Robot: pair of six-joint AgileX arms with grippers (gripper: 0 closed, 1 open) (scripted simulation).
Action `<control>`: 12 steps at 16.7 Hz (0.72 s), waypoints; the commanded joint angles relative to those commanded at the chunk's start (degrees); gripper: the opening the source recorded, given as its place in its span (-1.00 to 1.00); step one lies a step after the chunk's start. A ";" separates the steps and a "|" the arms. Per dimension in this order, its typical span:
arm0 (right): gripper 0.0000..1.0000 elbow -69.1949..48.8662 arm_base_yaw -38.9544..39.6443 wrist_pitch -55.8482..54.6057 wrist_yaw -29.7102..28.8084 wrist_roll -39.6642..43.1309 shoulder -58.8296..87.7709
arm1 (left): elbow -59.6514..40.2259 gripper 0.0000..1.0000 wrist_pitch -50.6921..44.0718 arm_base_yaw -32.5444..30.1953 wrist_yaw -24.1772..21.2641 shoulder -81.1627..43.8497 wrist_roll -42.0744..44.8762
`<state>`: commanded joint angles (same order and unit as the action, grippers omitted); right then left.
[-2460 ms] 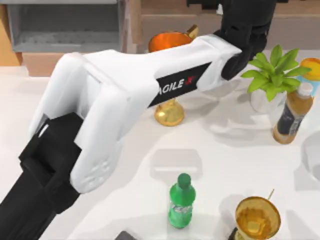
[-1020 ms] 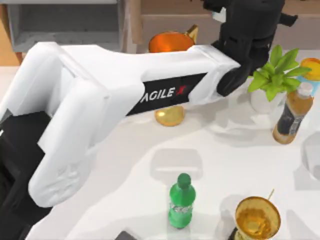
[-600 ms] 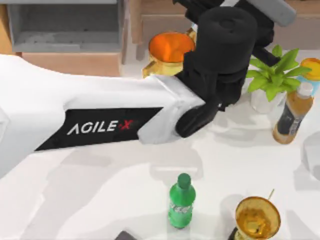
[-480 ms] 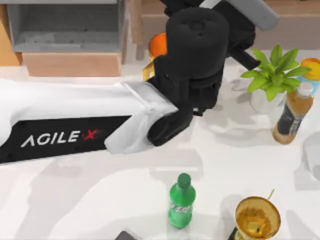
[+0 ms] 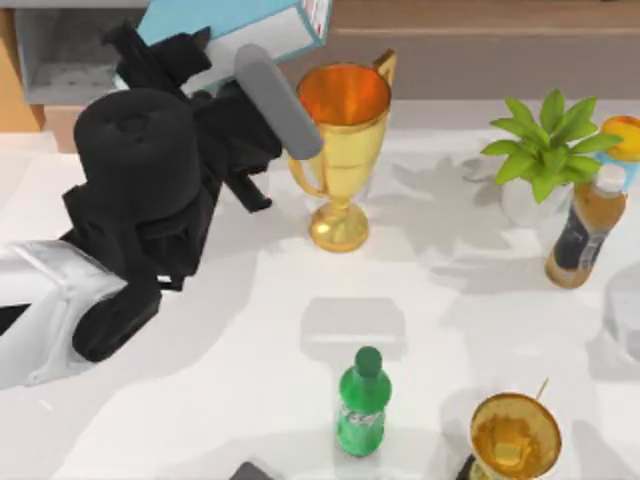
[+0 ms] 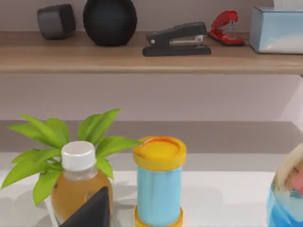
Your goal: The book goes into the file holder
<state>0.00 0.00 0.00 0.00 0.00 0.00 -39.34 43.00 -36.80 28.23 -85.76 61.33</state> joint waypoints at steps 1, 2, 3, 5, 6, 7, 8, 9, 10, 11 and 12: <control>1.00 0.00 0.00 0.00 0.00 0.00 0.00 | 2.45 -1.00 -0.04 2.44 -1.46 0.01 2.97; 1.00 0.00 0.00 0.00 0.00 0.00 0.00 | 4.51 -1.00 -0.11 4.87 -3.01 -0.42 5.91; 1.00 0.00 0.00 0.00 0.00 0.00 0.00 | 5.75 -1.00 -0.16 7.28 -4.65 -1.40 8.75; 1.00 0.00 0.00 0.00 0.00 0.00 0.00 | 6.63 -1.00 0.03 12.05 -7.99 -3.97 14.12; 1.00 0.00 0.00 0.00 0.00 0.00 0.00 | 6.12 -1.00 0.28 14.31 -9.65 -5.51 16.55; 1.00 0.00 0.00 0.00 0.00 0.00 0.00 | 5.07 -1.00 0.57 16.40 -11.25 -7.13 18.75; 1.00 0.00 0.00 0.00 0.00 0.00 0.00 | 3.74 -1.00 0.86 18.31 -12.77 -8.78 20.75; 1.00 0.00 0.00 0.00 0.00 0.00 0.00 | 2.18 -1.00 1.14 20.00 -14.21 -10.44 22.52; 1.00 0.00 0.00 0.00 0.00 0.00 0.00 | 0.65 -1.00 1.33 21.27 -15.44 -12.04 23.92; 1.00 0.00 0.00 0.00 0.00 0.00 0.00 | -0.70 -1.00 1.45 22.27 -16.49 -13.51 25.07; 1.00 0.00 0.00 0.00 0.00 0.00 0.00 | -1.83 -1.00 1.51 22.99 -17.34 -14.80 25.95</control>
<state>0.00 0.00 0.00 0.00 0.00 0.00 -41.17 44.51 -13.81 10.90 -100.55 87.28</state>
